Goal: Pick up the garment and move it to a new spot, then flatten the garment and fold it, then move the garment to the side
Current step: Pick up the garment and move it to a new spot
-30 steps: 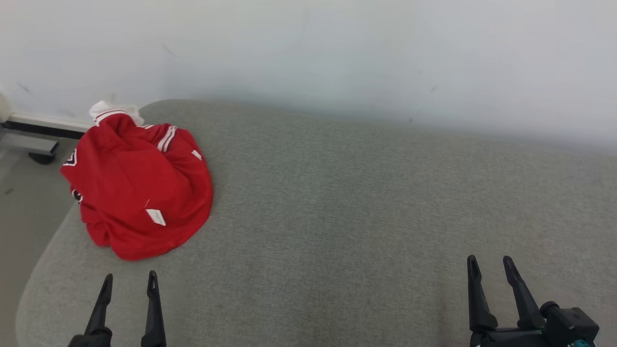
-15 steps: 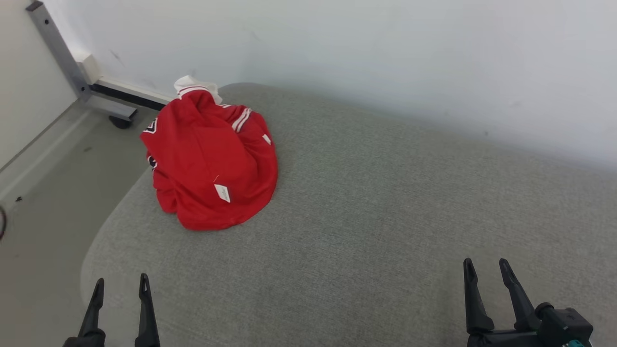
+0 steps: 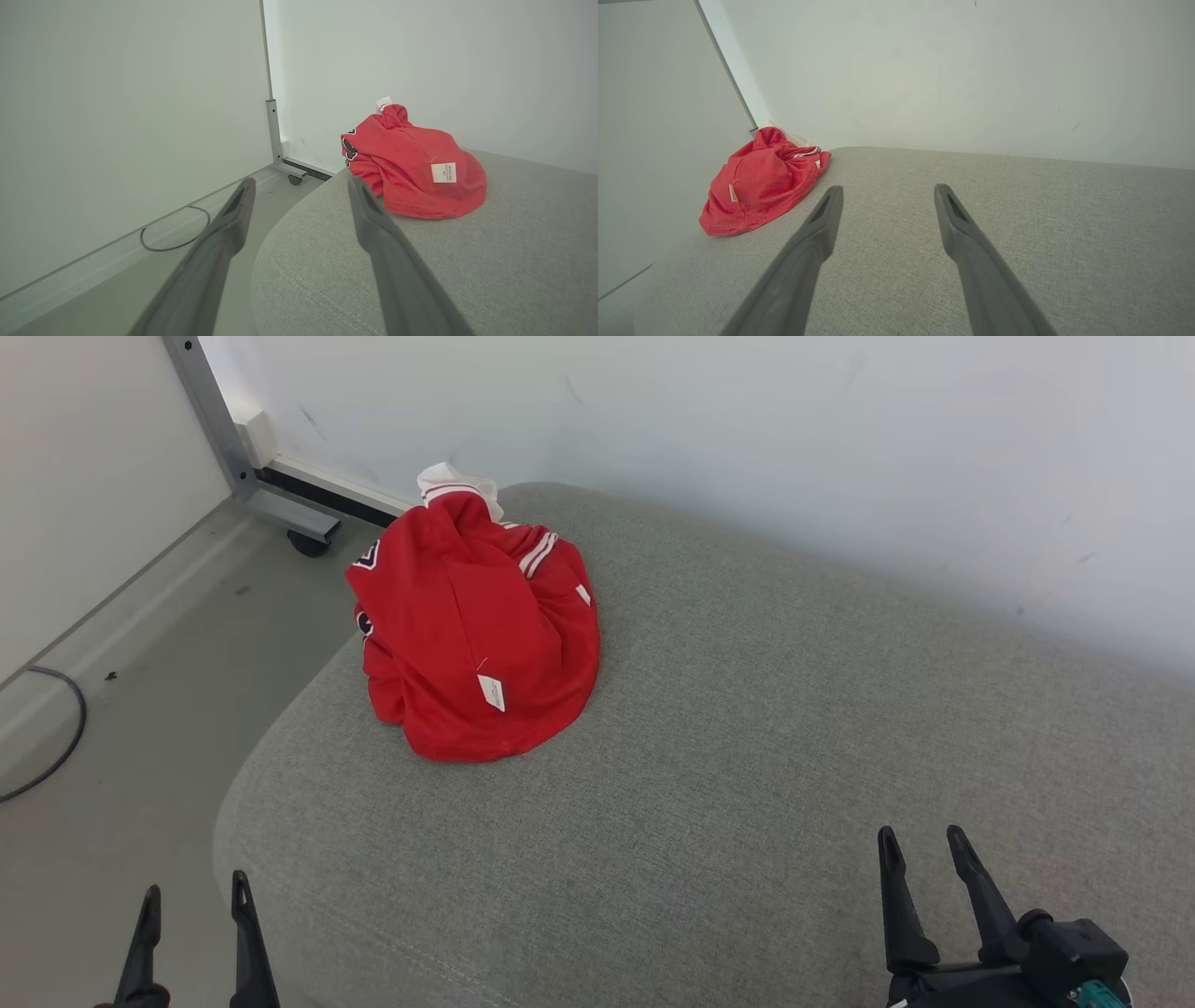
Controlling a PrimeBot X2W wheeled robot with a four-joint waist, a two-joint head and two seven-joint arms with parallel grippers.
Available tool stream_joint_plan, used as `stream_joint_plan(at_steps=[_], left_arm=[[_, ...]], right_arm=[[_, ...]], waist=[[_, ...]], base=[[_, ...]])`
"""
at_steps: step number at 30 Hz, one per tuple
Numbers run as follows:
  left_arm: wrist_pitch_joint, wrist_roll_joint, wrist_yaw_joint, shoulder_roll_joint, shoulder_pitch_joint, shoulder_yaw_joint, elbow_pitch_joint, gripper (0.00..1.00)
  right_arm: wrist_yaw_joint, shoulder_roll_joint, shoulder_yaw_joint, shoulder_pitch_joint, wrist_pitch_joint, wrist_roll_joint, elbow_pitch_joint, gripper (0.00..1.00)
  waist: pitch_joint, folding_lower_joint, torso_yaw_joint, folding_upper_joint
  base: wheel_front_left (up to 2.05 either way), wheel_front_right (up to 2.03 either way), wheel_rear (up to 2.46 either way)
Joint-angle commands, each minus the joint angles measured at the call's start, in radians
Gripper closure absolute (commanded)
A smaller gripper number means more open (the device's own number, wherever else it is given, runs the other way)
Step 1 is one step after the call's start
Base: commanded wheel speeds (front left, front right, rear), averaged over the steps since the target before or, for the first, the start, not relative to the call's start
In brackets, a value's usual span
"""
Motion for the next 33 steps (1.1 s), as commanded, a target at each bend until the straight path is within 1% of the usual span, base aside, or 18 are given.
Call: stream_joint_plan(at_steps=[1,6,9,14,18,22,24,25,26,27,29,33], left_arm=[[-0.004,-0.004,0.007,-0.004,0.016,0.003,-0.007,0.00],[-0.004,-0.008,0.014,-0.004,0.013,0.008,-0.012,0.00],[-0.004,-0.017,0.008,-0.005,-0.008,0.004,-0.001,0.00],[-0.004,-0.038,-0.010,0.011,-0.073,0.013,0.016,0.00],[0.004,-0.060,-0.025,0.043,-0.176,0.026,0.029,0.00],[0.018,-0.080,-0.041,0.092,-0.292,0.044,0.046,0.00],[0.024,-0.097,-0.043,0.106,-0.358,0.055,0.052,0.00],[0.029,-0.098,-0.044,0.117,-0.388,0.061,0.055,0.00],[0.042,-0.114,-0.048,0.139,-0.448,0.073,0.075,0.00],[0.047,-0.123,-0.053,0.146,-0.478,0.077,0.084,0.00],[0.065,-0.132,-0.050,0.173,-0.529,0.090,0.103,0.00],[0.098,-0.154,-0.054,0.211,-0.619,0.106,0.151,0.00]], right_arm=[[-0.002,-0.002,0.003,-0.009,0.000,-0.007,0.002,0.00],[-0.002,-0.002,0.005,-0.013,0.000,-0.008,0.007,0.00],[-0.002,-0.002,-0.007,-0.003,0.000,-0.009,0.006,0.00],[-0.002,-0.002,-0.023,-0.009,0.005,-0.032,-0.010,0.00],[-0.002,-0.003,-0.039,-0.030,0.022,-0.059,-0.034,0.00],[-0.002,-0.003,-0.058,-0.057,0.037,-0.085,-0.072,0.00],[-0.002,-0.002,-0.072,-0.067,0.042,-0.094,-0.092,0.00],[-0.002,-0.003,-0.078,-0.073,0.045,-0.096,-0.103,0.00],[-0.002,-0.003,-0.094,-0.086,0.047,-0.100,-0.119,0.00],[-0.002,-0.002,-0.100,-0.090,0.046,-0.100,-0.127,0.00],[-0.002,-0.003,-0.106,-0.100,0.043,-0.096,-0.137,0.00],[-0.002,-0.002,-0.120,-0.115,0.033,-0.083,-0.142,0.00]], waist=[[0.003,0.0000,0.001,0.0000],[0.007,0.0000,0.001,0.0000],[0.005,0.0000,-0.003,0.0000],[0.035,0.0000,-0.050,0.0000],[0.086,0.0000,-0.110,0.0000],[0.157,0.0000,-0.186,0.0000],[0.193,0.0000,-0.223,0.0000],[0.212,0.0000,-0.242,0.0000],[0.248,0.0000,-0.278,0.0000],[0.264,0.0000,-0.295,0.0000],[0.293,0.0000,-0.334,0.0000],[0.336,0.0000,-0.393,0.0000]], base=[[0.00,0.00,0.00],[0.00,0.00,0.00],[0.00,0.00,0.00],[0.00,0.00,0.00],[0.00,0.00,0.00],[0.00,0.00,0.00],[0.00,0.00,0.00],[0.00,0.00,0.00],[0.00,0.00,0.00],[0.00,0.00,0.00],[0.00,0.00,0.00],[0.00,0.00,0.00]])
